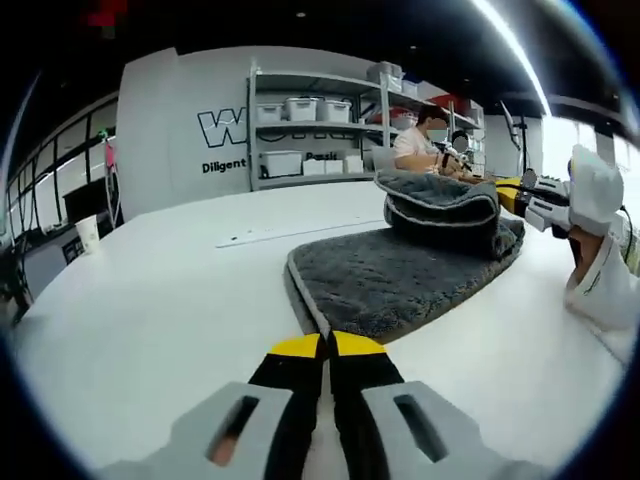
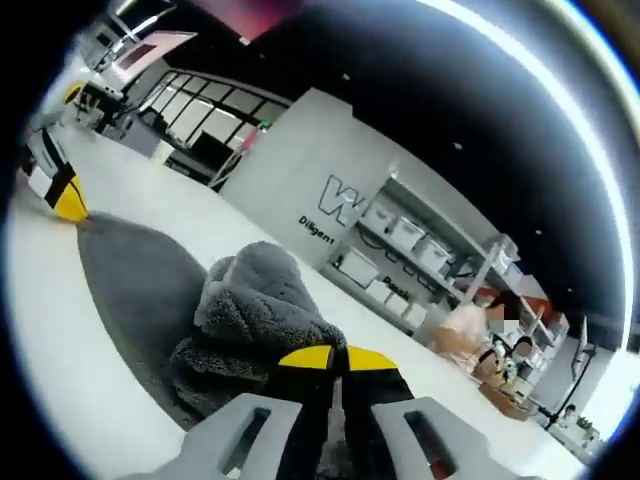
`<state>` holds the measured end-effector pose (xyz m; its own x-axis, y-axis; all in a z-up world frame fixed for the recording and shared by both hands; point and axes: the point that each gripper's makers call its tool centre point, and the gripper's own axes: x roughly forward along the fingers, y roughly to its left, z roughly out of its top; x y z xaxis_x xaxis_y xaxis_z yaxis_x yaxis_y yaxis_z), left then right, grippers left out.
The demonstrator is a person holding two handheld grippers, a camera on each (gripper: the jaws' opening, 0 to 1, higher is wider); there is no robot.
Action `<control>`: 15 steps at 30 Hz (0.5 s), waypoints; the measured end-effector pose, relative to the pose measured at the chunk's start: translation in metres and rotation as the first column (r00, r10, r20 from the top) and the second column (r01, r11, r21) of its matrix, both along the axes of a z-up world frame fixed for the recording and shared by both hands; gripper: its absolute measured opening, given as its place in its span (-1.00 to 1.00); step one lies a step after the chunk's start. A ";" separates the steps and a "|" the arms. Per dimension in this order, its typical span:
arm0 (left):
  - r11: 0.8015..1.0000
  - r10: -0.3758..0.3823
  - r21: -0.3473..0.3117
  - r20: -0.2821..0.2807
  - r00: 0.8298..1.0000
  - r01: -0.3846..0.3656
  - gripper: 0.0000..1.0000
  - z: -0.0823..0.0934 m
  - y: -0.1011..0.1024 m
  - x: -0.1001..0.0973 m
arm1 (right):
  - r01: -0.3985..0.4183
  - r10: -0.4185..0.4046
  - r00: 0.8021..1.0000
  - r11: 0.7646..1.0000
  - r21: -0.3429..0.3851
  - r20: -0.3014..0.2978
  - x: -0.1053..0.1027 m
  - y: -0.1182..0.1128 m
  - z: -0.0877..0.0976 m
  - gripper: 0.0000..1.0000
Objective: Open the folded towel by lifting each exposed corner and separating the folded layers until the towel lies flat within the target outline without major curled edges
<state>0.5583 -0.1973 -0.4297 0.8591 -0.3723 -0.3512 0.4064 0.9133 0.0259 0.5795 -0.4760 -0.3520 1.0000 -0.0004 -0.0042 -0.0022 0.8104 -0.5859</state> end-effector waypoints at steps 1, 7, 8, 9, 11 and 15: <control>1.000 0.000 0.001 0.000 1.000 0.000 -0.97 0.000 0.000 0.000 | 0.003 -0.003 1.000 1.000 0.000 0.000 0.000 -0.002 0.000 -1.00; 1.000 0.004 0.000 -0.003 1.000 -0.004 -0.97 0.000 0.001 0.001 | 0.061 -0.061 0.998 0.998 0.013 -0.007 -0.001 -0.036 -0.003 -1.00; 1.000 0.004 -0.001 -0.003 1.000 -0.004 -0.97 0.000 0.001 0.001 | 0.067 -0.067 0.998 0.998 0.015 -0.010 -0.001 -0.039 -0.004 -1.00; 1.000 0.004 -0.001 -0.003 1.000 -0.004 -0.97 0.000 0.001 0.000 | 0.073 -0.073 0.997 0.997 0.017 -0.012 -0.001 -0.043 -0.005 -1.00; 1.000 0.004 -0.001 -0.003 1.000 -0.004 -0.97 0.000 0.001 0.000 | 0.085 -0.085 0.996 0.996 0.021 -0.017 -0.001 -0.051 -0.006 -1.00; 1.000 0.005 -0.002 -0.003 1.000 -0.005 -0.97 0.001 0.002 0.000 | 0.101 -0.100 0.995 0.995 0.025 -0.024 -0.001 -0.060 -0.009 -1.00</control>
